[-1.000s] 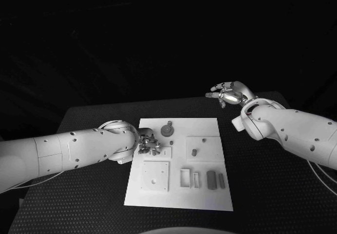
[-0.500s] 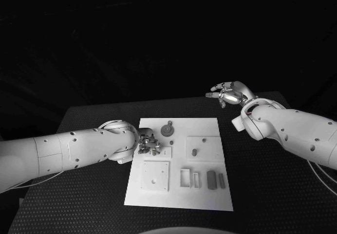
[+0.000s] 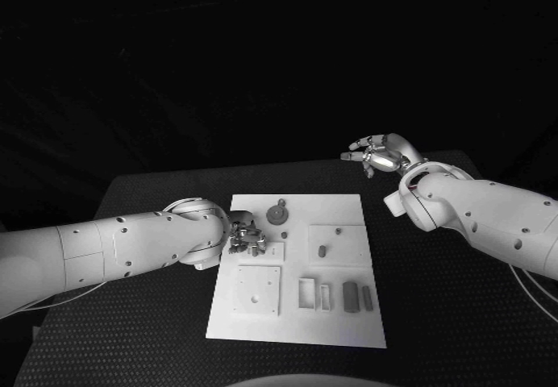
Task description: Assemble the parts on the task board
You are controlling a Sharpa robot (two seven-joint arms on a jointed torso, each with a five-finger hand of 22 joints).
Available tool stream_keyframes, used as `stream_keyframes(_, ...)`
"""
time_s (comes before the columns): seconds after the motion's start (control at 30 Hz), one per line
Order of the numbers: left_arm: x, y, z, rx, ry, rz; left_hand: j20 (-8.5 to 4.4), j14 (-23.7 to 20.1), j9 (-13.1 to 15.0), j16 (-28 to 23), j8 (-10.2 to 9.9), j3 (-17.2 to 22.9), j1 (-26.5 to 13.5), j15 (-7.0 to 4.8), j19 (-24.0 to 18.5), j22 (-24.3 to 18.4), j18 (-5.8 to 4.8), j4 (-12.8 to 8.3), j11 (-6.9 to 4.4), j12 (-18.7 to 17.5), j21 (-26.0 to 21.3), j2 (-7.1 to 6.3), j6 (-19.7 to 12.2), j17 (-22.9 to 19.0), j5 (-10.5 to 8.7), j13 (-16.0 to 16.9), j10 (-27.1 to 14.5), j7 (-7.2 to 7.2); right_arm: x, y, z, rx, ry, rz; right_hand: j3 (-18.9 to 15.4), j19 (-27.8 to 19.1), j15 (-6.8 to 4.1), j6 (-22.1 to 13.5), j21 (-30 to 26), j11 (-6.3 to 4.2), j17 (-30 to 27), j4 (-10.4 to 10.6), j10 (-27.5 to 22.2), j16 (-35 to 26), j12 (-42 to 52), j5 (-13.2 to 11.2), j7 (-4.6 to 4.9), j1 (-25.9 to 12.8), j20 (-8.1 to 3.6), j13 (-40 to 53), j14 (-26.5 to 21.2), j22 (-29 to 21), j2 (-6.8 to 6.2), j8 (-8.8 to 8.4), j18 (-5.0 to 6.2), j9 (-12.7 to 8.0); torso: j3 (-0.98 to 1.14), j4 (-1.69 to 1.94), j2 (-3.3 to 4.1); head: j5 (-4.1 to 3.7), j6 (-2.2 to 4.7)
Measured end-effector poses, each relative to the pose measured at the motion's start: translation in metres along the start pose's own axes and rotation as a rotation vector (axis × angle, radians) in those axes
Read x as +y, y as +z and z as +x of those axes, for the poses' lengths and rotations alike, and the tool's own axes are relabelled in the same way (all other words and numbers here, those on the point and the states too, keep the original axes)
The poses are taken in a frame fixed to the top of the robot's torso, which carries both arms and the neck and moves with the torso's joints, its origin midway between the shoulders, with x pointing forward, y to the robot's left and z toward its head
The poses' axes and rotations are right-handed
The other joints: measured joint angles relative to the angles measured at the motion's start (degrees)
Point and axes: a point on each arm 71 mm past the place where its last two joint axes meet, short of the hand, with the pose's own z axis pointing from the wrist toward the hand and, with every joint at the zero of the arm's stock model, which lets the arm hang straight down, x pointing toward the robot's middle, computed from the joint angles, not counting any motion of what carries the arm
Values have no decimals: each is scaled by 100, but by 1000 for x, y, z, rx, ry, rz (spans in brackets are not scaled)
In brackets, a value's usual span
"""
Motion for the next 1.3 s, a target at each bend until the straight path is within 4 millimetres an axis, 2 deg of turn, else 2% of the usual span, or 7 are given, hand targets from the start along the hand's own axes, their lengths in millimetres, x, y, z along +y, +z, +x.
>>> stream_keyframes(0.27,1,0,0,4,-3,-3,0,-4,1,21,25,3,-43,13,0,18,0,-4,0,32,0,43,1,0,12,0,0,1,0,0,0,0,0,0,0,0,1,0,0,0,0,0,0,0,0,0,0,0,0,-6,1,0,0,0,0,0,3,-2,-2,4,-10)
stream_keyframes(0.73,1,1,0,14,-14,-7,0,4,6,61,29,5,-43,25,0,33,0,-4,1,55,0,43,2,1,15,1,-1,1,0,0,1,1,0,0,0,1,26,0,-24,0,-12,0,0,21,0,0,0,0,0,-11,-5,6,0,30,1,-5,3,-5,-2,4,-16)
stream_keyframes(1.3,-6,3,-2,28,9,-12,0,7,4,60,53,5,-40,47,0,44,0,-4,1,55,0,40,32,-10,194,1,-1,32,0,0,0,2,0,0,0,1,6,0,-24,0,-12,0,0,22,-1,0,0,0,0,-22,-23,6,0,30,1,-4,3,-1,-3,17,-24)
